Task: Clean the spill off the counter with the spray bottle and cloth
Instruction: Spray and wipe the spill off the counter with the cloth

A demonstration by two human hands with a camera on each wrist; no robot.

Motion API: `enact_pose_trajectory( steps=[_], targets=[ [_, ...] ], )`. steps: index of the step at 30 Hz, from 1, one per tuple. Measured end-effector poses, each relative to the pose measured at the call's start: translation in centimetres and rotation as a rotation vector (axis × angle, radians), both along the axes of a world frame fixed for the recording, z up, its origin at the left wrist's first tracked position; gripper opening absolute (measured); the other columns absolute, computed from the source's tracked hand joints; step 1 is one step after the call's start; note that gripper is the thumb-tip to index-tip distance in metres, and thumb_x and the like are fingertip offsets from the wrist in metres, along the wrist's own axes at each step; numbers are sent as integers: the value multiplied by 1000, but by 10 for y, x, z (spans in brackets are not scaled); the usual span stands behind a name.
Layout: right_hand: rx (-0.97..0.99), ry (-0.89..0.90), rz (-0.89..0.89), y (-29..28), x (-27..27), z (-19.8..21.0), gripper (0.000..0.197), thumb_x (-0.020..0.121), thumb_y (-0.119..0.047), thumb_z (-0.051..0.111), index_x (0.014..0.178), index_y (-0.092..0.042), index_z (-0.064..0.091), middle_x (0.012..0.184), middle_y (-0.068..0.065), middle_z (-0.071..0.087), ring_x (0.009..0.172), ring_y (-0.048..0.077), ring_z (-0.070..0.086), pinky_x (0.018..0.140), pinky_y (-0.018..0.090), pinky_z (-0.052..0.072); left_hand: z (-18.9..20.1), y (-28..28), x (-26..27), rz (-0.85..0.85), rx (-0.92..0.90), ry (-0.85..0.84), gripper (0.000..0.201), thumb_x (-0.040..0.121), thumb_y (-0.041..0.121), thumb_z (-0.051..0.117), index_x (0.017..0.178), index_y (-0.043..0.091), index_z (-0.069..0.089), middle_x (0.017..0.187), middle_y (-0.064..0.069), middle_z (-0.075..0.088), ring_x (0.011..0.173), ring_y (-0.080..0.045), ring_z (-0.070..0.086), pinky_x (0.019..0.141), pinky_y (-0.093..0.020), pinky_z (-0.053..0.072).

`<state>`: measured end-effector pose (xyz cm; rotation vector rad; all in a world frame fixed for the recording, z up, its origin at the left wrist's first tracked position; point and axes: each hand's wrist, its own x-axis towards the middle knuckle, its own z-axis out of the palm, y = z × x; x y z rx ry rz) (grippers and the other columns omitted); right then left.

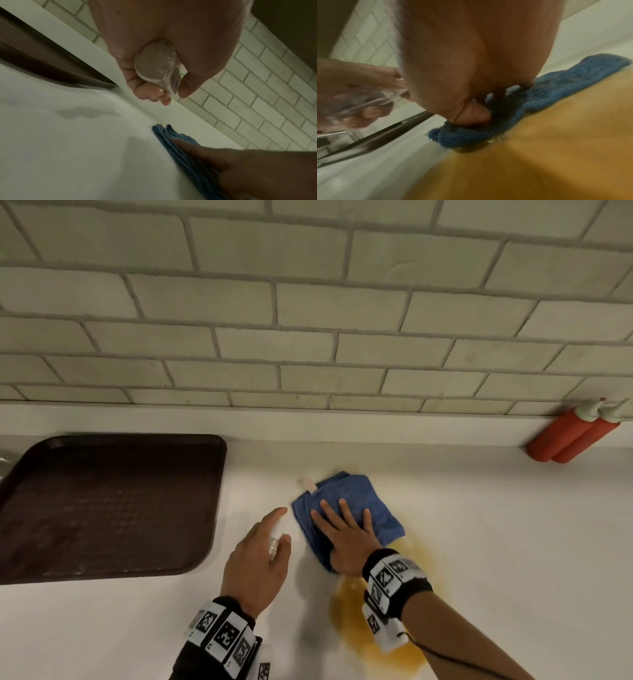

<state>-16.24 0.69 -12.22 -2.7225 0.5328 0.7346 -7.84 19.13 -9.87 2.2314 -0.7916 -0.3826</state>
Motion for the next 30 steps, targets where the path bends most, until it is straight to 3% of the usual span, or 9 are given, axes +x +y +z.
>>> enact_pose_trajectory(
  steps=[4, 8, 13, 20, 22, 25, 26, 29, 30],
  targets=[
    [-14, -30, 48, 21, -44, 0, 82, 91, -27, 42, 153, -36, -10, 158, -10, -25, 144, 24, -27, 111, 61, -17, -2, 9, -2, -12, 13, 6, 48, 97, 33, 51, 143, 40, 40, 138, 13, 55, 120, -12, 55, 96, -27, 42],
    [-17, -35, -13, 10, -73, 0, 78, 93, -28, 37, 151, -41, -14, 157, -14, -26, 144, 22, -27, 111, 56, -19, -3, 15, -4, -11, 12, 2, 47, 97, 32, 51, 142, 39, 41, 135, 13, 57, 117, -11, 57, 97, -29, 44],
    [-14, -25, -132, -31, -62, -5, 65, 98, -40, 27, 150, -42, -13, 158, -17, -23, 146, 19, -23, 114, 60, -12, 0, 11, -7, -11, 16, -16, 46, 97, 31, 52, 142, 36, 43, 136, 10, 57, 117, -14, 59, 95, -30, 45],
    [-48, -50, -211, -38, -28, -13, 64, 99, -45, 20, 152, -35, -14, 159, -9, -24, 145, 27, -25, 110, 66, -13, 0, -5, -12, -76, 8, 2, 48, 98, 32, 50, 144, 39, 40, 139, 10, 55, 122, -14, 56, 99, -27, 41],
    [-70, -57, -212, -28, -32, -17, 65, 97, -46, 17, 152, -34, -14, 159, -8, -24, 145, 27, -26, 110, 65, -15, 0, -8, -14, -94, 4, 0, 47, 98, 32, 51, 144, 38, 40, 139, 10, 55, 123, -14, 55, 99, -24, 40],
    [-77, -97, -172, -5, -50, -19, 73, 82, -52, 2, 152, -36, -12, 158, -10, -24, 145, 26, -24, 109, 63, -19, -1, -8, -16, -107, -2, 8, 47, 98, 32, 52, 143, 39, 41, 138, 12, 55, 123, -12, 55, 97, -20, 37],
    [-102, -119, -147, 4, -59, -21, 75, 81, -52, 5, 154, -35, -5, 159, -9, -18, 147, 27, -17, 110, 61, -17, -1, -7, -16, -107, -4, 13, 46, 98, 32, 52, 142, 39, 42, 137, 13, 56, 123, -11, 55, 97, -20, 38],
    [-149, -133, -120, 16, -84, -29, 68, 82, -47, 38, 149, -32, 33, 155, -5, 32, 142, 29, 30, 107, 57, 11, -2, -2, -18, -107, -1, 39, 45, 97, 31, 53, 140, 41, 43, 134, 14, 57, 119, -11, 56, 95, -20, 39],
    [-156, -127, -130, 14, -90, -30, 69, 81, -47, 42, 147, -32, 36, 152, -5, 40, 139, 27, 33, 105, 55, 14, -2, -1, -18, -110, 1, 45, 45, 97, 31, 53, 140, 41, 43, 134, 14, 58, 119, -10, 56, 95, -19, 39]
  ],
)
